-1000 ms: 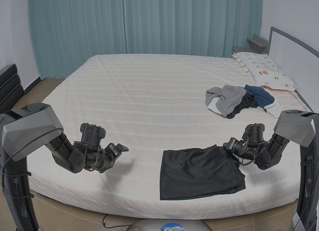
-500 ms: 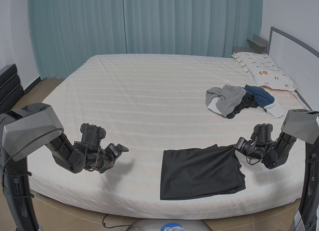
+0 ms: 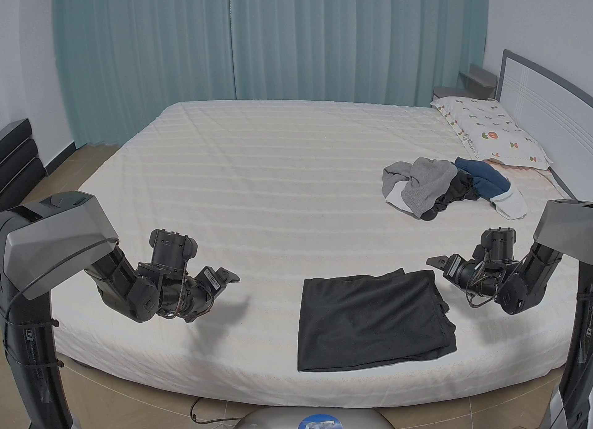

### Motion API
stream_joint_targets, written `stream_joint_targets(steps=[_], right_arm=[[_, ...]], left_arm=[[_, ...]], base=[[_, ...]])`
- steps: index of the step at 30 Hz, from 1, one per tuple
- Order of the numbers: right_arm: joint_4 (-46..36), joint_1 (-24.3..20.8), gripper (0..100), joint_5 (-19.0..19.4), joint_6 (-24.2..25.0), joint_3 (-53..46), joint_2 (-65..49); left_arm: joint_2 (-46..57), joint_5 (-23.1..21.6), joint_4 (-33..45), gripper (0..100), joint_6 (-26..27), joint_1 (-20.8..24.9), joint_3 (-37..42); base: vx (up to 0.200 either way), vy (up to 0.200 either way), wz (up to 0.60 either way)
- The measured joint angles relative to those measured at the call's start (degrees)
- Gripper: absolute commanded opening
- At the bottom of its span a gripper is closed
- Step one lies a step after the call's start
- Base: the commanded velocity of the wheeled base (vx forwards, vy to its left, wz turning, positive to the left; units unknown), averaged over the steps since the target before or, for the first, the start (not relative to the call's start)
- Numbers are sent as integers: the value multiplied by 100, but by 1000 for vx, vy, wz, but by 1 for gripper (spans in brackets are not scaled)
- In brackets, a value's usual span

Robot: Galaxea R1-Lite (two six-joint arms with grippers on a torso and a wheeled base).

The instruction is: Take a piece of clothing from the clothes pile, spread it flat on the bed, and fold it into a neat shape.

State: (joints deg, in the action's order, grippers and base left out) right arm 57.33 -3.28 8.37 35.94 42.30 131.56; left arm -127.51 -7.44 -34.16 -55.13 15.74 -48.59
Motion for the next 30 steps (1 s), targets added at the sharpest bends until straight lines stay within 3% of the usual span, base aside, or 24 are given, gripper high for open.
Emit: stream_joint_targets(steps=[8, 13, 21, 22, 30], right_arm=[[-7, 44, 100, 744, -129, -1275, -714], [12, 45, 100, 1192, -468, -2120, -1086], [395, -93, 100, 1304, -540, -2527, -1221], [422, -115, 0, 1300, -551, -2536, -1202], [611, -162, 0, 1251, -794, -2643, -946]], left_arm=[[0, -2, 0, 100, 0, 2, 0], [-7, 0, 6, 100, 0, 9, 4], [-24, -2, 4, 100, 2, 18, -2], [-27, -2, 4, 100, 2, 18, -5], [-29, -2, 2, 100, 2, 11, -11]], base=[[0, 0, 0], [0, 0, 0], [0, 0, 0], [0, 0, 0], [0, 0, 0]])
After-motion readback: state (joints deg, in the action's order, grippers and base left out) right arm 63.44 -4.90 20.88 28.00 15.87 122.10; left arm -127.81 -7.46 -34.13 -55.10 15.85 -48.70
